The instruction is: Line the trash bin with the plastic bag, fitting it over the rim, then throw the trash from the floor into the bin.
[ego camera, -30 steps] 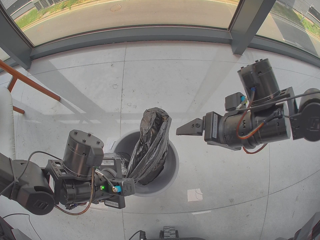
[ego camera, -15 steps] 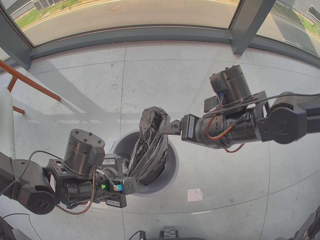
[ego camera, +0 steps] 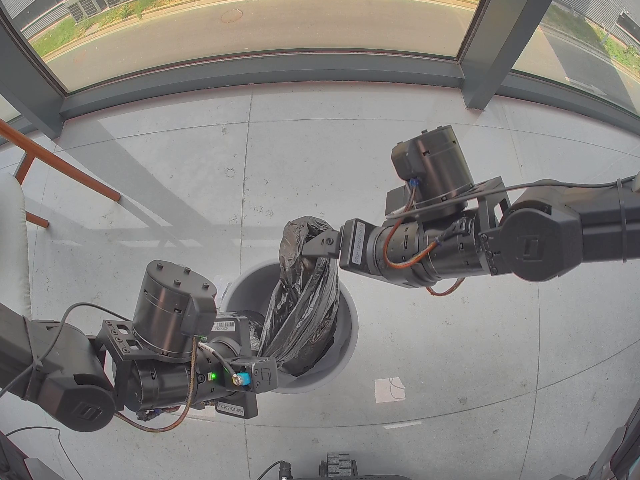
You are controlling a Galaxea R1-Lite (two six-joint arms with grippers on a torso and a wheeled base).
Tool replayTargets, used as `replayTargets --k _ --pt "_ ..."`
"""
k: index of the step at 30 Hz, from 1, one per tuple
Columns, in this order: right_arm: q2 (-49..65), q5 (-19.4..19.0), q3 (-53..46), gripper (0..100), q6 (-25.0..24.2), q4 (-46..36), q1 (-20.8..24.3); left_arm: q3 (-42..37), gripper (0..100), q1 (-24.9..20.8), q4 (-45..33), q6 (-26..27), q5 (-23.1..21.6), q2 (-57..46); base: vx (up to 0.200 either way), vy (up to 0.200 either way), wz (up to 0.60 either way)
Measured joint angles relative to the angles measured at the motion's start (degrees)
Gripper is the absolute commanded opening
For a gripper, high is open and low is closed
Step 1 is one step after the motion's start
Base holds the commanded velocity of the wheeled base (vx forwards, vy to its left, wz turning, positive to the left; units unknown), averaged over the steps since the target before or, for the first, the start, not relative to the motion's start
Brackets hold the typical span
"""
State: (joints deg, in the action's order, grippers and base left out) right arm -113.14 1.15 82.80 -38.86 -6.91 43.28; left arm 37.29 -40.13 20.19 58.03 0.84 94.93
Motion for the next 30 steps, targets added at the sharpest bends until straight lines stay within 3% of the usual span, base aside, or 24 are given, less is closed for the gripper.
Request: replayTargets --k 9,19,20,30 --pt "-0.26 1.08 -8.63 100 0.3 0.73 -0.32 -0.02 0 0.04 1.13 -1.32 0.24 0.33 0.0 0.0 0.0" --pt "-1.41 3.12 -7.5 100 0.41 0.9 -1.44 -0.02 0 0.06 1.71 -5.72 3.61 0.39 0.0 0.0 0.0" --pt "-1.5 3.45 -7.3 0 0.44 0.93 -1.28 -0.06 0 0.06 1.68 -6.11 3.91 0.41 0.0 0.0 0.0" --pt "-2.4 5.61 -6.81 0 0.3 0.89 1.6 -0.22 0 0.0 1.68 -11.42 4.95 1.46 0.0 0.0 0.0"
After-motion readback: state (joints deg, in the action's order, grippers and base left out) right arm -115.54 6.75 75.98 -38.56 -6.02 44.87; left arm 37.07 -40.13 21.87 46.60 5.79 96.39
